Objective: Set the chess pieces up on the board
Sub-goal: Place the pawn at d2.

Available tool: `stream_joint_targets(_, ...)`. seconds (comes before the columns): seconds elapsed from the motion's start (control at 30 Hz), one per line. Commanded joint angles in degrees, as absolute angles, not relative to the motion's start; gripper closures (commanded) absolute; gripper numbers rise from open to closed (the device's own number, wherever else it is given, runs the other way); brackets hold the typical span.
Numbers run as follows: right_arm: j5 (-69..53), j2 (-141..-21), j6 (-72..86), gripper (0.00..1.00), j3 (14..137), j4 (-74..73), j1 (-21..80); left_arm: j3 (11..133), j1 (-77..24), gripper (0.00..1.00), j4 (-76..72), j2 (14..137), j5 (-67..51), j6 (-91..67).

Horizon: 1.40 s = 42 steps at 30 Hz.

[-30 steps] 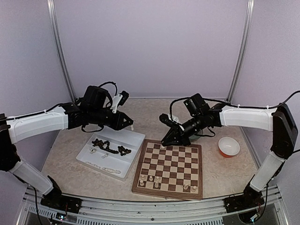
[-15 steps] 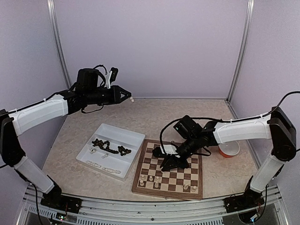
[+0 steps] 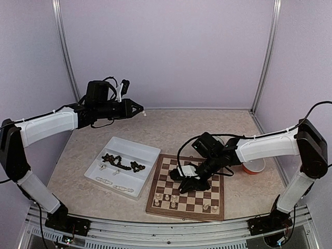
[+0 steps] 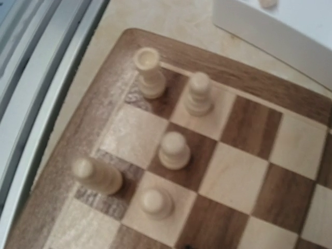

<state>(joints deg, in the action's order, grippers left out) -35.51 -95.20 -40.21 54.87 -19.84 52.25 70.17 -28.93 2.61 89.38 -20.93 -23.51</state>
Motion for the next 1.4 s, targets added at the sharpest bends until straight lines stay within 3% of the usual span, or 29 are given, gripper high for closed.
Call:
stream_joint_targets(0.0, -36.2, -96.6, -42.6, 0.98, 54.6, -20.9, 54.1, 69.7, -28.1, 0.88, 0.9, 85.8, -20.6, -21.3)
stream_joint_targets(0.43, -36.3, -98.8, -43.9, 0.96, 55.3, -23.5, 54.4, 69.2, -27.9, 0.87, 1.0, 85.3, -20.5, -21.1)
stream_joint_targets(0.9, -37.6, -95.6, -42.2, 0.68, 58.7, -27.1, 54.7, 69.5, -28.0, 0.87, 1.6, 86.5, -22.0, -21.0)
stream_joint_targets(1.2, -31.0, -88.0, -44.5, 0.68, 65.4, -37.3, 52.1, 72.9, -33.4, 0.87, 7.2, 91.1, -25.0, -18.0)
stream_joint_targets(1.37, -23.6, -85.4, -47.7, 0.71, 72.7, -42.5, 48.1, 78.4, -40.5, 0.85, 13.3, 97.3, -34.6, -16.3)
